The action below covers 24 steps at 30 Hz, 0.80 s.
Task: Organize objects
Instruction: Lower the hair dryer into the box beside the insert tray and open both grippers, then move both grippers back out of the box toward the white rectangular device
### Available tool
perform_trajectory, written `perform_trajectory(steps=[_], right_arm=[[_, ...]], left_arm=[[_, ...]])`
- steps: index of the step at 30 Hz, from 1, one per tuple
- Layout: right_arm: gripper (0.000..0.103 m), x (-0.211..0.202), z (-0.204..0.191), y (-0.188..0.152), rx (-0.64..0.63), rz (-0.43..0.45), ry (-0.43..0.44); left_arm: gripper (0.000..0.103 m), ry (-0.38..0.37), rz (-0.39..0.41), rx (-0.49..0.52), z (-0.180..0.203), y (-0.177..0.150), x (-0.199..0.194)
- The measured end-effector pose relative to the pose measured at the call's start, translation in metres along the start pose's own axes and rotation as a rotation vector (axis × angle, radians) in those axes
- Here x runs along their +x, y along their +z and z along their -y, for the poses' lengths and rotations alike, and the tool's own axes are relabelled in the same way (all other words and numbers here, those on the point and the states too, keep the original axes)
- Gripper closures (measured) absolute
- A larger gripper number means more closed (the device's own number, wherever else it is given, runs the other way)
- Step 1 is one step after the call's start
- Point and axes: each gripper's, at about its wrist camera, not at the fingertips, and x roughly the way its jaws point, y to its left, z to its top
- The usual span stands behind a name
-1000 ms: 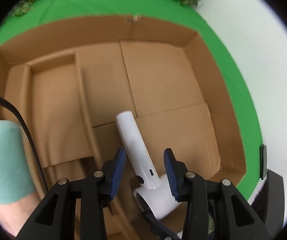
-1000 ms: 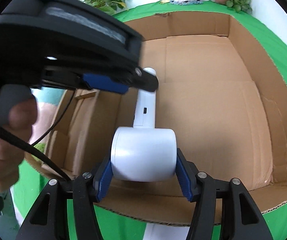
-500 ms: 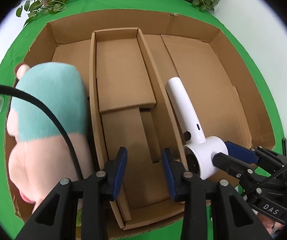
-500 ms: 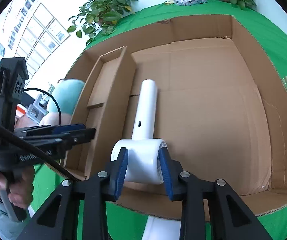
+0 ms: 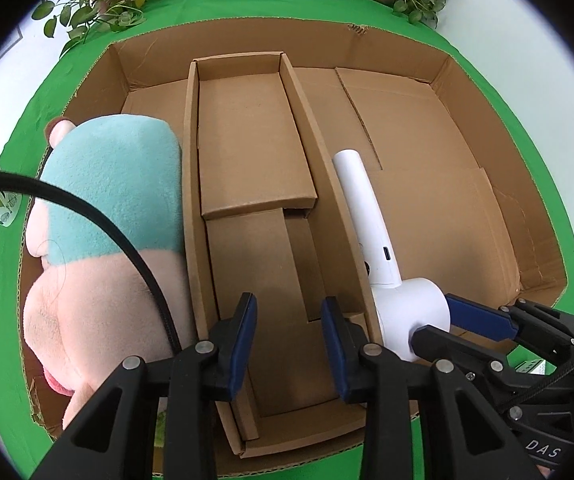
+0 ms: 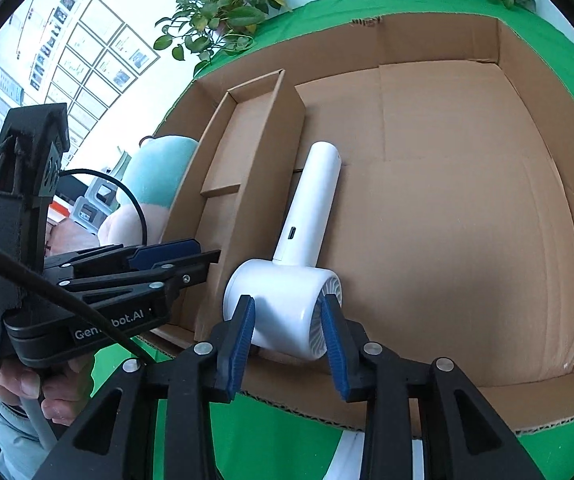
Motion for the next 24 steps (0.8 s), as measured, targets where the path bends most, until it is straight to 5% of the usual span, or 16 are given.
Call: perform_trajectory(steps=[7,11,16,17,18,20,24], right_arm=[[0.061,0.000,-0.008,-0.003,-0.032,-0.004,-0.010],[0.059,-0.007,-0.023,-0.010,-0.090,0.035,-0.088],[0.024,-0.046,-0.044,-0.027,-0.195,0.223,-0.261],[0.018,-0.056,-0.049,-0.031,-0.213,0.267,-0.277],[0.015,-0.067,-0.054,-0.038,-0.237,0.320,-0.298],[0.009,-0.083,-0.062,-0.051,-0.266,0.390,-0.328],[0.008,-0.107,-0.070,-0.074,-0.291,0.483,-0.373]], left_arm=[[0.071,-0.010,0.008,0.029,-0.004,-0.002,-0.002],[0.071,0.000,0.054,0.032,-0.010,-0.009,-0.015],[0.069,0.172,0.342,0.100,0.008,-0.032,-0.074],[0.058,0.185,0.392,0.111,0.011,-0.036,-0.085],[0.042,0.200,0.448,0.117,0.014,-0.044,-0.098],[0.026,0.224,0.562,0.111,0.023,-0.062,-0.120],[0.026,0.211,0.626,0.091,0.029,-0.080,-0.139]])
